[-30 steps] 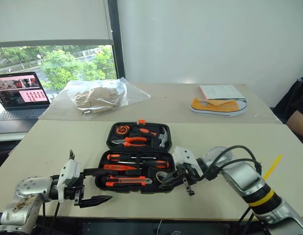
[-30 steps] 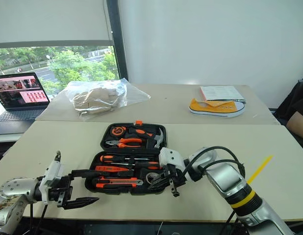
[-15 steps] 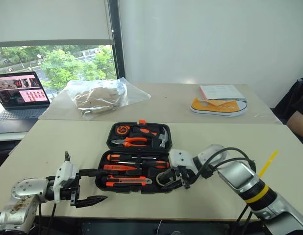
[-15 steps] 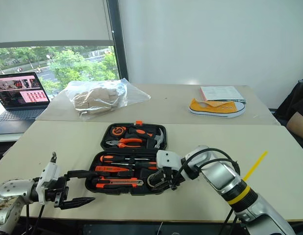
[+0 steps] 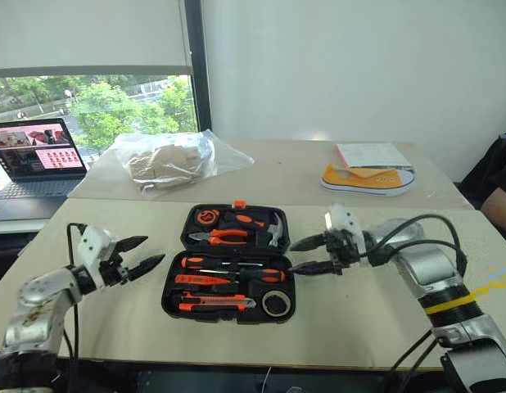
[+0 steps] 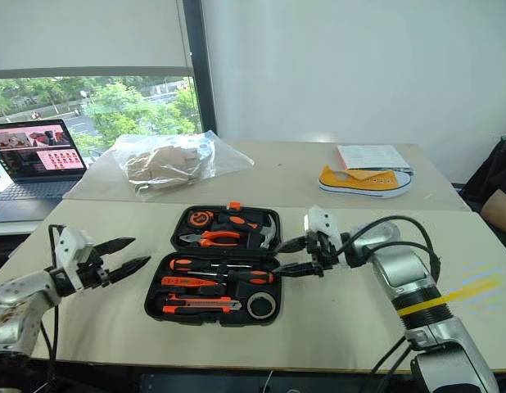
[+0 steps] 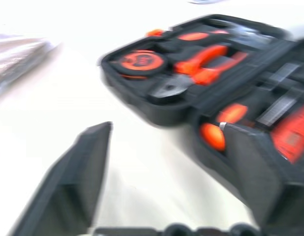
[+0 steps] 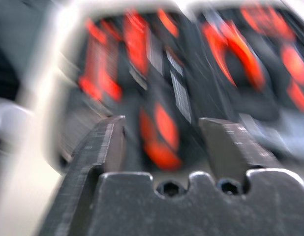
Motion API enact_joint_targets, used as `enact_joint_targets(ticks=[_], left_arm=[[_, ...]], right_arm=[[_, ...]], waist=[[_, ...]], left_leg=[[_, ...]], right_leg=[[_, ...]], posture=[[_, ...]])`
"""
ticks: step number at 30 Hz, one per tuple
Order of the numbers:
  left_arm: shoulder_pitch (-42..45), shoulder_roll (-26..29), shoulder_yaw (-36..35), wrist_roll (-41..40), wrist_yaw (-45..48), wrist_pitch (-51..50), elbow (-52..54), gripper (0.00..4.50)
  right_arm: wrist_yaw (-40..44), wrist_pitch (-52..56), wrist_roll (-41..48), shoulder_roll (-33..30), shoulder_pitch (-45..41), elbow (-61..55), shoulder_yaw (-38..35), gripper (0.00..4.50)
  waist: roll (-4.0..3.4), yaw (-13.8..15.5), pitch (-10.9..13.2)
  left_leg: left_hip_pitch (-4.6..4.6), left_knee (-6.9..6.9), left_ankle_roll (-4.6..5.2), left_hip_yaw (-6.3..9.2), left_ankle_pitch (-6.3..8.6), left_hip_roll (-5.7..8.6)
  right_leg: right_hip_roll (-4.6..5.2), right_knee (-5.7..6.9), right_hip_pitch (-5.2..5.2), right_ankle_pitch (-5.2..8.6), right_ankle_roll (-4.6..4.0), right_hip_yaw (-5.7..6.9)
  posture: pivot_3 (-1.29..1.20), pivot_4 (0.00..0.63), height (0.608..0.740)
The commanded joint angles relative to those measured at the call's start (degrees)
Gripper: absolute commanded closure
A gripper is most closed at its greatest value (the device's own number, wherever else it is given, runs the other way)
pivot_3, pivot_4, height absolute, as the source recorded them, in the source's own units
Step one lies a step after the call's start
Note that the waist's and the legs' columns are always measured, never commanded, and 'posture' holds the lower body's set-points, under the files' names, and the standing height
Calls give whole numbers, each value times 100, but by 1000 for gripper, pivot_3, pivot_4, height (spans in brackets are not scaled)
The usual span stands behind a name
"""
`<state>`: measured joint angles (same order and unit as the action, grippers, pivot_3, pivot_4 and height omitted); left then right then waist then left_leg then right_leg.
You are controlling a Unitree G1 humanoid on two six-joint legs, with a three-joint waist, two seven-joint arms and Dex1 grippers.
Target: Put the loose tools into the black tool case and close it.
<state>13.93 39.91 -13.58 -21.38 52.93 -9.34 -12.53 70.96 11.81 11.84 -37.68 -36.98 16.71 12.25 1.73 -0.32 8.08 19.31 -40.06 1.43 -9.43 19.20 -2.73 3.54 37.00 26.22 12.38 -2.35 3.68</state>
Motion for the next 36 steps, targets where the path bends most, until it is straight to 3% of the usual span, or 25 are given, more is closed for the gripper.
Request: enact_joint_targets(ticks=[1, 5, 7, 11, 19, 27, 28, 30, 34, 35, 36], left_arm=[[263, -109, 277, 292, -409, -280, 162, 2471], [544, -258, 618, 540, -650, -618, 76, 3911], [630, -242, 757, 662, -636, -661, -39, 4442], [717, -251, 870, 687, -483, -627, -191, 4442], [230, -302, 868, 221, 48, -977, 611, 4442], [-90, -196, 213, 131, -289, -932, 593, 4442], [-71, -145, 89, 65, -309, -991, 579, 4207], [-72, 70, 14, 23, -267, -1253, 623, 3765], [66, 493, -200, -395, -207, -2451, 720, 2314], [143, 579, -273, -575, -139, -2792, 705, 2269], [220, 673, -304, -684, -124, -3124, 680, 1617]], right_arm=[[-600, -841, -442, 314, -151, 503, -49, 3239], [-1052, -1419, -849, 782, -379, 1154, 79, 4500], [-1032, -1535, -893, 936, -420, 1265, 104, 4500], [-1037, -1624, -914, 1146, -441, 1273, 69, 4500], [-921, -1028, -801, 1141, -15, 393, 83, 4500], [-1024, -608, -730, 837, 439, -267, -207, 4500], [-949, -319, -565, 752, 470, -373, -324, 4500], [-716, 132, -343, 537, 541, -607, -417, 3926], [-556, 1116, 133, 236, 547, -1065, -629, 2657], [-581, 1536, 260, 176, 496, -1193, -681, 2567], [-683, 2067, 322, 134, 405, -1301, -697, 1980]], waist=[[0, -46, 0], [-1, -121, 1], [-4, -109, 2], [-4, -81, 2], [-5, -73, 1], [-5, -65, 1], [-5, -65, 2], [-5, -59, 2], [-5, -57, 2], [-5, -65, 1], [-5, -61, 2]], left_leg=[[2, 3, -1, -3, -1, -2], [-3, 11, -19, -23, -10, -8], [-5, 13, -25, -27, -14, -6], [-6, 8, -32, -28, -18, -8], [-3, 15, -32, -22, -18, -10], [-4, 20, -32, -15, -17, -10], [-4, 19, -32, -15, -18, -10], [-5, 15, -32, -10, -18, -11], [-6, 11, -31, 8, -18, -10], [-6, 11, -31, 8, -18, -10], [-7, 12, -31, 9, -18, -11]], right_leg=[[-2, 3, 5, 0, 0, 1], [-13, 3, 6, 2, -3, 3], [-11, 6, 5, 3, -4, 3], [-11, 14, 4, 1, -7, 3], [-10, 12, 5, 2, -7, 5], [-10, 1, 5, 3, -7, 5], [-10, 2, 5, 3, -7, 5], [-10, 9, 5, 3, -8, 4], [-9, 12, 5, 2, -9, 3], [-9, 12, 5, 2, -9, 2], [-8, 11, 5, 2, -9, -1]], posture=[[0, 150, 740], [0, 150, 740], [0, 150, 740], [0, 150, 740], [0, 150, 740], [0, 150, 740], [0, 150, 740], [0, 150, 740], [0, 150, 740], [0, 150, 740], [0, 150, 740]])
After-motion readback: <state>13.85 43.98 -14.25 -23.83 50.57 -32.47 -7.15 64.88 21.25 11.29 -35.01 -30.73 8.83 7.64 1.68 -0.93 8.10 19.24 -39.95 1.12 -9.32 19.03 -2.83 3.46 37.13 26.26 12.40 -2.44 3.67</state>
